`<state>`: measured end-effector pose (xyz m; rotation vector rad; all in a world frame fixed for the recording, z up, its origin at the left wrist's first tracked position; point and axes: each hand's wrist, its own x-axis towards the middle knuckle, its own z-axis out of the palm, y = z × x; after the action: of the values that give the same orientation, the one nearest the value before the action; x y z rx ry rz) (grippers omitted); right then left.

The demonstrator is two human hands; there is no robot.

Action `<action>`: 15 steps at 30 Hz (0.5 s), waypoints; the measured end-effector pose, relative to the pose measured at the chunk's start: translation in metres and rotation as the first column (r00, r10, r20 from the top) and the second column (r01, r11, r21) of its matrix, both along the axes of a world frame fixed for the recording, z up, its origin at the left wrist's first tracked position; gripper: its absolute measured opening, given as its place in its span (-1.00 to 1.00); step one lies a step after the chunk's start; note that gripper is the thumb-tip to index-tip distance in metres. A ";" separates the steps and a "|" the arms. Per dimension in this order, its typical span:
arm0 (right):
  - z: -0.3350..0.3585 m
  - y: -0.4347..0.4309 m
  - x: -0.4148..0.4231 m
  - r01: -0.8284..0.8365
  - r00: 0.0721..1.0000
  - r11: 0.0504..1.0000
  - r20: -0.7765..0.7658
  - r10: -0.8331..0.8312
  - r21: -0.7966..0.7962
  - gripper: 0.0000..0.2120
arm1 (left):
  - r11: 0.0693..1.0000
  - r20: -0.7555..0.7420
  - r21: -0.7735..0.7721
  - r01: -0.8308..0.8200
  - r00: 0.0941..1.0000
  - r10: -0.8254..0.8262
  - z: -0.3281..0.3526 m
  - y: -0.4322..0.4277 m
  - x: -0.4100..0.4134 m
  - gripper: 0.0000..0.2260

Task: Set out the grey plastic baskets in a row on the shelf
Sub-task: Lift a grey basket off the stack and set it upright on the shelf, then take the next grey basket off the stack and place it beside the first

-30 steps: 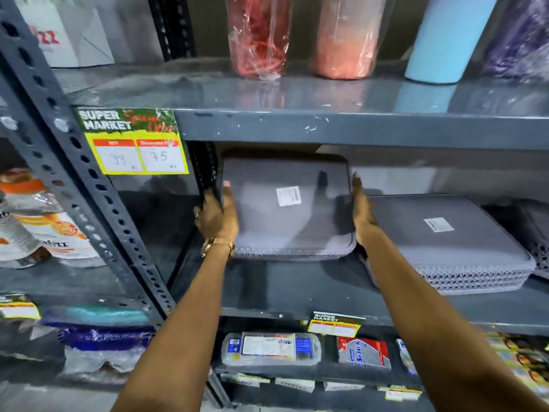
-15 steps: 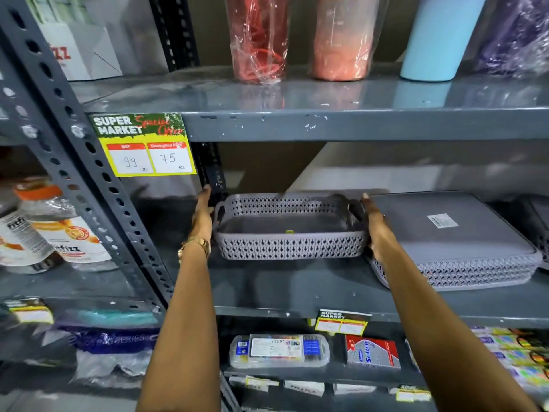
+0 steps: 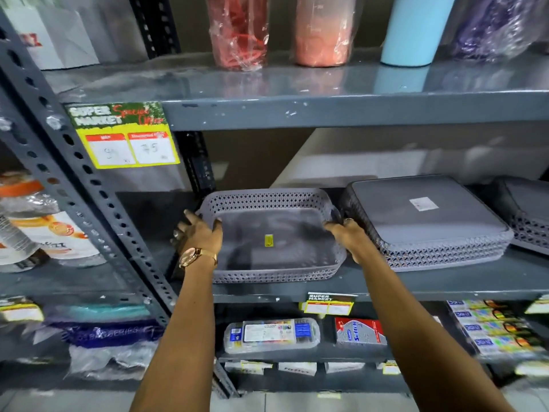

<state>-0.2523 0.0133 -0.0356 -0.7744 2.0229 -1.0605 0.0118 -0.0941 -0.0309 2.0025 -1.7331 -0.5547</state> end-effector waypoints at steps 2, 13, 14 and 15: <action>0.002 0.006 -0.008 -0.030 0.999 1.000 0.036 0.030 -0.006 -0.46 | 0.988 0.119 -0.132 0.076 0.991 -0.061 0.006 0.003 -0.022 -0.28; 0.057 0.065 -0.123 0.145 0.989 0.936 0.029 -0.143 -0.322 -0.46 | 0.744 -0.104 -0.381 0.549 0.774 -0.625 0.035 0.101 -0.238 -0.54; 0.059 0.074 -0.146 0.171 0.984 0.926 0.019 -0.175 -0.335 -0.50 | 0.754 -0.119 -0.349 0.556 0.772 -0.624 0.034 0.106 -0.259 -0.52; 0.063 0.083 -0.165 0.187 0.980 0.921 -0.007 -0.201 -0.342 -0.52 | 0.772 -0.129 -0.298 0.562 0.777 -0.616 0.033 0.107 -0.274 -0.49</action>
<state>-0.4171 0.0965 0.0274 -0.7838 2.0079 -1.5497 -0.2620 0.0134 0.0026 1.1437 -2.1618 -0.6866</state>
